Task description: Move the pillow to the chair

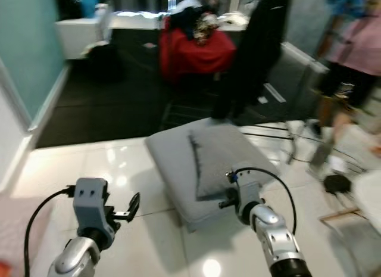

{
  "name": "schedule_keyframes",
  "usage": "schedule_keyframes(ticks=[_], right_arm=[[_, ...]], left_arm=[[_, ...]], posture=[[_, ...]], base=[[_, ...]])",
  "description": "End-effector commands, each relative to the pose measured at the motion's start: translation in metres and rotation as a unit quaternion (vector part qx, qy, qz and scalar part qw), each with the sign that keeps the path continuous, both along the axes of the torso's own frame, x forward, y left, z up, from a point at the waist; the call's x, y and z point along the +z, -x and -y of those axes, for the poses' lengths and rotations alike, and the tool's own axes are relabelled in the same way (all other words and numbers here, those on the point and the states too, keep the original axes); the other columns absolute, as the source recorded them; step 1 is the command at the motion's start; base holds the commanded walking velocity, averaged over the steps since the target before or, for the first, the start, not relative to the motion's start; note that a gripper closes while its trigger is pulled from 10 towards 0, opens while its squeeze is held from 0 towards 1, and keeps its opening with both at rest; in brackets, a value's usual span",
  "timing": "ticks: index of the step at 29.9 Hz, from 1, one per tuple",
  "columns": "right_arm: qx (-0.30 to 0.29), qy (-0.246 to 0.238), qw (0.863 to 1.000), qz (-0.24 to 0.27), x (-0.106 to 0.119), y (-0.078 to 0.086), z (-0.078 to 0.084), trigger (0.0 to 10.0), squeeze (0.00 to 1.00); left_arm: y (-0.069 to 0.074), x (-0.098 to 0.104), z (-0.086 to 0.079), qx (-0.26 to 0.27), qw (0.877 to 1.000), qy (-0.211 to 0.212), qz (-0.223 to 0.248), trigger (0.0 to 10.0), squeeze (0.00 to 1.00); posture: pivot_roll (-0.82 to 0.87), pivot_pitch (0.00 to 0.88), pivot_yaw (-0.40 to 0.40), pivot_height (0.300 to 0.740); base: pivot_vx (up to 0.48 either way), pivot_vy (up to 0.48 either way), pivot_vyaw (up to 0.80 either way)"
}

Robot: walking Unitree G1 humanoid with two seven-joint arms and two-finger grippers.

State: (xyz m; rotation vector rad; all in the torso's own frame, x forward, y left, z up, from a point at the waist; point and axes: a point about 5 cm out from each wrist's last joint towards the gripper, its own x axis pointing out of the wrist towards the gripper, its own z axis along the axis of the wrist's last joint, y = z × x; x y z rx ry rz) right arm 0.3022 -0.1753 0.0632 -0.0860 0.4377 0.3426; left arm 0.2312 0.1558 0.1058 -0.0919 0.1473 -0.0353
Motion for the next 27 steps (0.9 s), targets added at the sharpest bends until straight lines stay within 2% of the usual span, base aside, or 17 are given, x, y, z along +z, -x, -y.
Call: schedule_keyframes(ticks=[1, 11, 14, 27], right_arm=[[-0.002, 0.004, 1.0, -0.001, -0.0008, -0.0001, 0.0007, 10.0, 0.0], [-0.002, -0.001, 1.0, 0.006, 0.0008, -0.0024, -0.0021, 10.0, 0.0], [-0.002, 0.0, 1.0, 0.01, 0.0023, -0.0034, -0.0033, 10.0, 0.0], [0.0, -0.001, 1.0, 0.014, 0.0038, -0.0038, -0.0032, 10.0, 0.0]], left_arm=[[0.0012, -0.0045, -0.0016, 0.003, 1.0, -0.006, -0.008, 10.0, 0.0], [-0.0008, -0.0027, -0.0046, 0.004, 1.0, -0.016, -0.006, 10.0, 0.0], [-0.0016, -0.0032, -0.0059, 0.005, 1.0, -0.016, -0.01, 10.0, 0.0], [-0.0004, -0.0051, -0.0092, 0.027, 0.999, -0.008, -0.019, 10.0, 0.0]], posture=[[-0.18, 0.054, -0.061, 0.74], [-0.18, 0.065, -0.057, 0.74], [-0.17, 0.063, -0.053, 0.74], [-0.18, 0.07, -0.052, 0.74]], base=[[0.0, 0.0, -0.77], [0.0, 0.0, -0.72], [0.0, 0.0, 0.0], [0.0, -0.46, 0.0]])
